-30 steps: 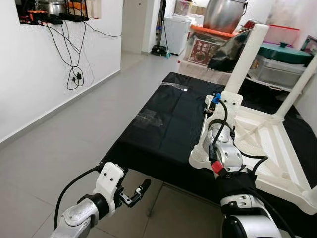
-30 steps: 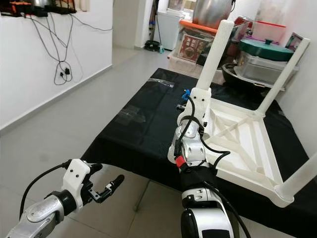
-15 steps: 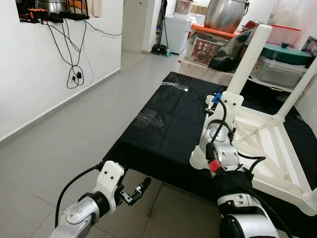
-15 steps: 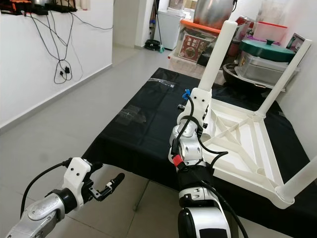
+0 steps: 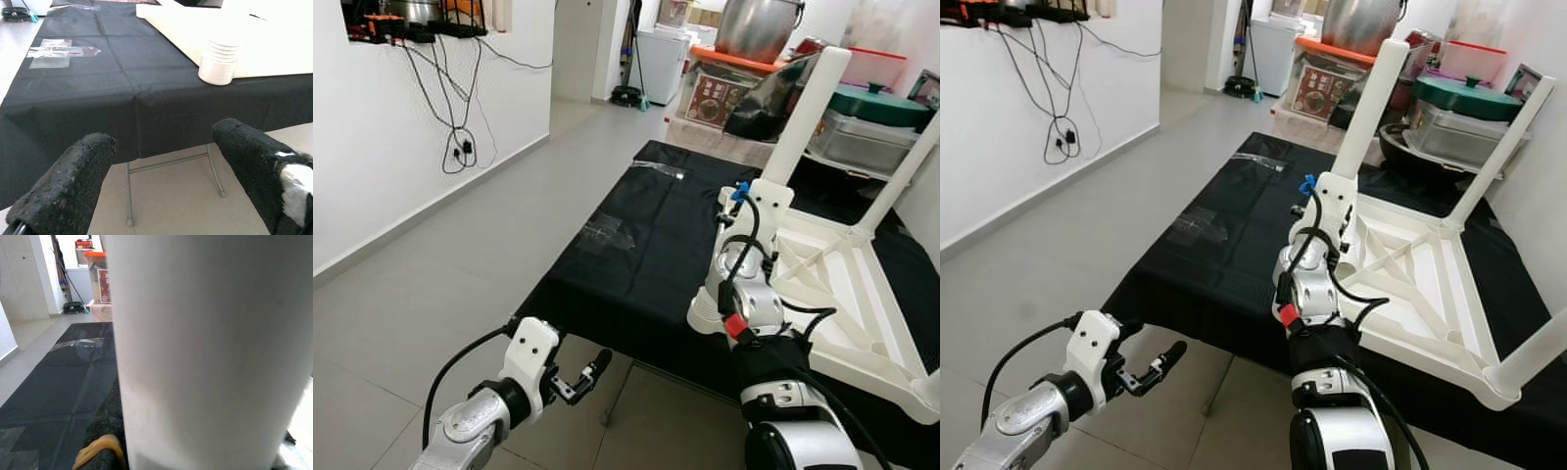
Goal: Building children table
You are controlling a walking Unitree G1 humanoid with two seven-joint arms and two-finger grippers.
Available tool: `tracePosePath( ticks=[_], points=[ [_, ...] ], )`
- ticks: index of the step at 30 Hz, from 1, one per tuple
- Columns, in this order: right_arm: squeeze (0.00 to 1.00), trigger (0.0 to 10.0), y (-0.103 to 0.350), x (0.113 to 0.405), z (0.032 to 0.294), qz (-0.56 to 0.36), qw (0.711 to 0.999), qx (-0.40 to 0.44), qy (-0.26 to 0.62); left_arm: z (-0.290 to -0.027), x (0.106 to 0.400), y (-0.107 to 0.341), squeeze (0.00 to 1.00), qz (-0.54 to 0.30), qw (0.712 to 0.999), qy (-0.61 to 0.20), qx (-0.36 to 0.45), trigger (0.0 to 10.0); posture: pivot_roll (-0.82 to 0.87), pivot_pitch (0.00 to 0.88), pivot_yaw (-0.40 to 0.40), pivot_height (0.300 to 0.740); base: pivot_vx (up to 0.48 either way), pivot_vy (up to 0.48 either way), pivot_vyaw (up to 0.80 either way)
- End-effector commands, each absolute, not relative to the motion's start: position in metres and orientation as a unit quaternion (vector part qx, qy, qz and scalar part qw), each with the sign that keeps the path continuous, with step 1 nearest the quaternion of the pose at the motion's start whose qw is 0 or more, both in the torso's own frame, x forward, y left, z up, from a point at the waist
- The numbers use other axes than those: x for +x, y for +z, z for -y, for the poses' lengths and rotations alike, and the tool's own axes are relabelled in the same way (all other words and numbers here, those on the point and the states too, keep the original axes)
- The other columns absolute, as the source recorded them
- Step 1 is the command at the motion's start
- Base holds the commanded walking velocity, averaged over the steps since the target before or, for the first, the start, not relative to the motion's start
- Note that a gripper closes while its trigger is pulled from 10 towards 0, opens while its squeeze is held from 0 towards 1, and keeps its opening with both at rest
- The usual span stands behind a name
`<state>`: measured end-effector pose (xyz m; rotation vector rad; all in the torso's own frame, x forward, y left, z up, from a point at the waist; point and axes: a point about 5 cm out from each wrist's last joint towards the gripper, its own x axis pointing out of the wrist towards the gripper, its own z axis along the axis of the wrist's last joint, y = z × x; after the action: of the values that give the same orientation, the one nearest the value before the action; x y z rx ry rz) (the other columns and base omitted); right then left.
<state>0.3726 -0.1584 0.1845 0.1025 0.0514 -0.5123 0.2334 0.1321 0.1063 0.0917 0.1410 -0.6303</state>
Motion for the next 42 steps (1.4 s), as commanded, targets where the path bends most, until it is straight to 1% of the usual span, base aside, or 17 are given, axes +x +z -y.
tracePosePath(
  ticks=[1, 5, 16, 42],
  points=[
    [0.0, 10.0, 0.118, 0.355, 0.175, -0.178, 0.944, 0.022, -0.277, -0.13, 0.234, 0.104, 0.0, -0.071, 0.945, -0.315, 0.047, 10.0, 0.06, 0.0, -0.146, 0.74, 0.0, 0.0, 0.0],
    [0.0, 10.0, 0.126, 0.357, 0.174, -0.161, 0.949, 0.023, -0.27, -0.13, 0.235, 0.104, 0.0, -0.071, 0.945, -0.316, 0.047, 10.0, 0.06, 0.0, -0.145, 0.74, 0.0, 0.0, 0.0],
    [0.0, 10.0, 0.135, 0.359, 0.171, -0.15, 0.954, 0.028, -0.257, -0.13, 0.235, 0.103, 0.0, -0.073, 0.944, -0.317, 0.049, 10.0, 0.06, 0.0, -0.144, 0.74, 0.0, 0.0, 0.0],
    [0.0, 10.0, 0.133, 0.356, 0.172, -0.158, 0.951, 0.062, -0.26, -0.131, 0.235, 0.102, 0.0, -0.074, 0.943, -0.321, 0.055, 10.0, 0.06, 0.0, -0.137, 0.74, 0.0, 0.0, 0.0]
  ],
)
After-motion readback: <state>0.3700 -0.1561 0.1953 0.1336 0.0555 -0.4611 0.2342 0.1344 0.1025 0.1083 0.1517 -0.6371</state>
